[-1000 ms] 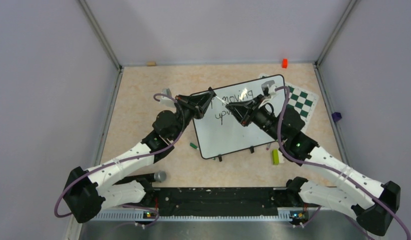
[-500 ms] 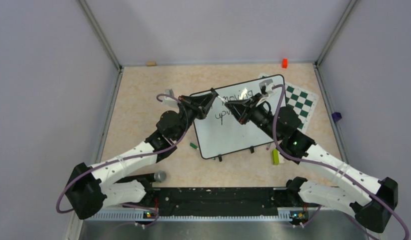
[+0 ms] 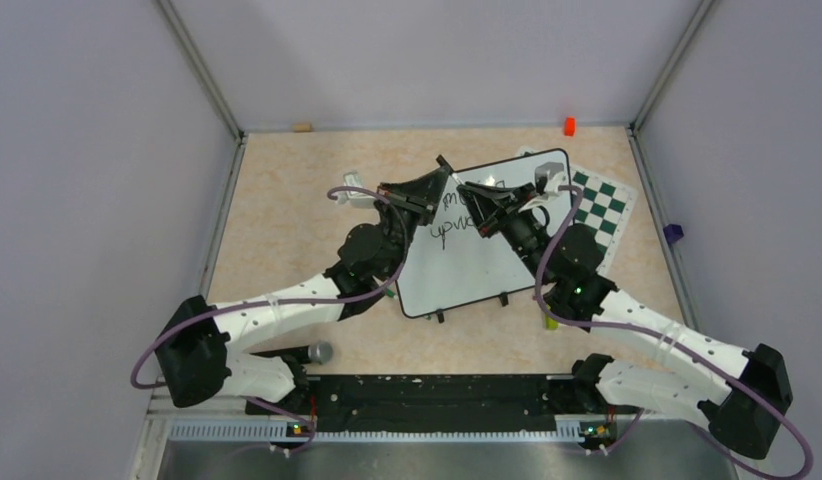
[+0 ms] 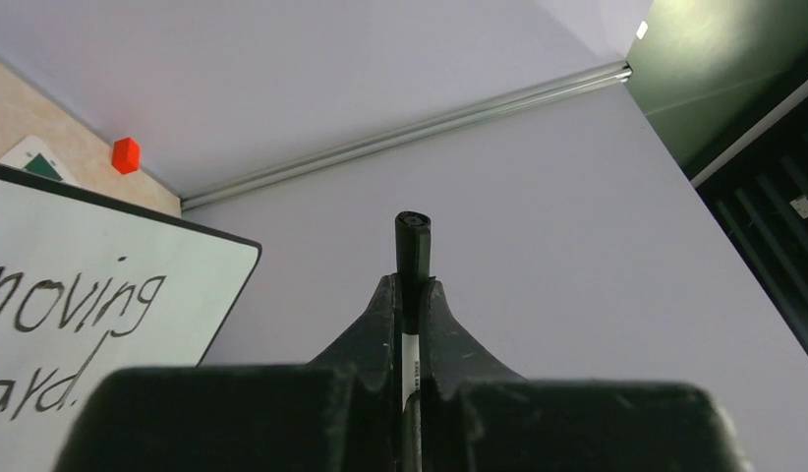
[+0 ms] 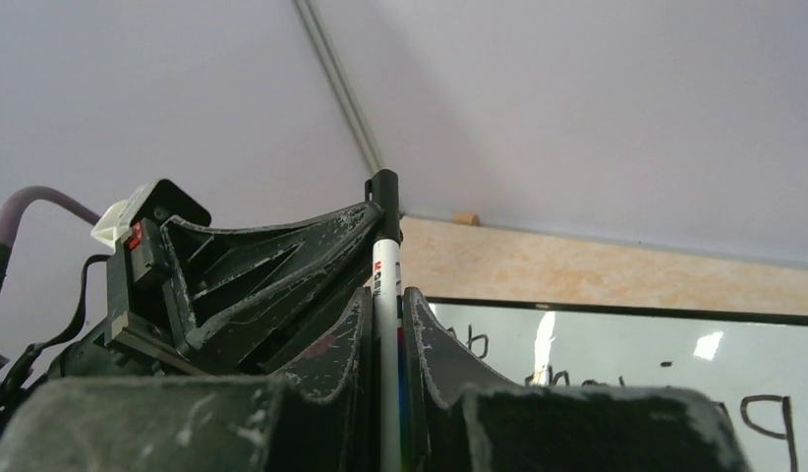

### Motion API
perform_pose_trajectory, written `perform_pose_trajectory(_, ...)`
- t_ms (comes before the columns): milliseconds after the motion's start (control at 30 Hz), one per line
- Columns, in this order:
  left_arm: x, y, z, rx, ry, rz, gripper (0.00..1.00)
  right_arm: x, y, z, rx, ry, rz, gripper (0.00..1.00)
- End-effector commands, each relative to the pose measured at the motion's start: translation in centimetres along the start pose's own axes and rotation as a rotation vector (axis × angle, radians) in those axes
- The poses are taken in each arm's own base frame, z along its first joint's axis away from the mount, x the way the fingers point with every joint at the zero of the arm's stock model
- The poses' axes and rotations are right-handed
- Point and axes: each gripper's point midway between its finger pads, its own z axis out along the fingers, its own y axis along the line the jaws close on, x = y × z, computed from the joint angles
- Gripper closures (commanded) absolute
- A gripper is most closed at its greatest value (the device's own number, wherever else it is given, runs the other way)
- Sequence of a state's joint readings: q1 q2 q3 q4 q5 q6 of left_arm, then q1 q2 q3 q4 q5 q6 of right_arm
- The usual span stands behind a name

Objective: Write a sentence on the whiteboard
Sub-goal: Close the whiteboard marker at the center of the board, then place the whiteboard marker at the center of the board.

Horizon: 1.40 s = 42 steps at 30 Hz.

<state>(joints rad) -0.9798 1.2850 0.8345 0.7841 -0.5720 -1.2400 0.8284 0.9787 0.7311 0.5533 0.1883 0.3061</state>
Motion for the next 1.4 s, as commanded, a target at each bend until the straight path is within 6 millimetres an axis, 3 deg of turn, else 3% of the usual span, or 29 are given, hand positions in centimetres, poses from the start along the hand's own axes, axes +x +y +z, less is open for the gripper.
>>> perform_pose_trajectory(0, 10.0, -3.6, -4.2, 0.171, 0.38, -0.012, 1.0, -1.4, -0.6, 0.7, 0.015, -0.11, -0.043, 1.0)
perform_pose_trajectory(267, 14.1, -3.6, -6.6, 0.17, 0.48, -0.01, 1.0, -1.8, -1.2, 0.1, 0.04, -0.121, -0.059, 1.0)
perform_pose_trajectory(400, 14.3, -2.5, -7.2, 0.154, 0.48, -0.001, 1.0, -1.7, -1.3, -0.1, 0.049, -0.1, -0.063, 1.0)
perform_pose_trajectory(500, 11.4, -0.8, -6.5, 0.09, 0.399, 0.031, 1.0, -0.7, -1.9, -0.9, 0.089, -0.014, -0.048, 1.0)
perform_pose_trajectory(600, 7.4, 2.4, -5.2, -0.059, 0.435, 0.128, 0.97, 1.0, -2.5, -3.0, 0.122, 0.118, -0.016, 1.0)
perform_pose_trajectory(667, 4.7, 3.9, -5.6, -0.113, 0.444, 0.219, 0.82, 3.0, -2.7, -5.2, 0.131, 0.247, -0.002, 1.0)
perform_pose_trajectory(733, 1.8, 4.9, -6.6, -0.152, 0.4, 0.33, 0.49, 4.8, -2.6, -7.6, 0.12, 0.365, 0.02, 1.0)
perform_pose_trajectory(767, 0.4, 5.2, -7.2, -0.183, 0.371, 0.381, 0.38, 5.8, -2.6, -8.7, 0.117, 0.421, 0.035, 1.0)
perform_pose_trajectory(867, -3.6, 7.3, -9.4, -0.311, 0.305, 0.559, 0.21, 9.2, -2.1, -12.0, 0.083, 0.586, 0.1, 1.0)
perform_pose_trajectory(967, -6.3, 8.2, -10.9, -0.371, 0.278, 0.708, 0.18, 12.9, -0.7, -14.6, 0.005, 0.744, 0.189, 1.0)
perform_pose_trajectory(1067, -7.7, 8.9, -11.9, -0.406, 0.274, 0.793, 0.18, 16.5, 0.0, -16.5, -0.034, 0.901, 0.252, 1.0)
perform_pose_trajectory(1200, -8.6, 10.7, -12.6, -0.468, 0.274, 0.862, 0.19, 20.1, -0.9, -18.7, 0.001, 1.03, 0.267, 1.0)
perform_pose_trajectory(1367, -10.3, 13.8, -13.8, -0.609, 0.245, 0.947, 0.18, 22.7, -3.3, -19.9, 0.072, 1.055, 0.249, 1.0)
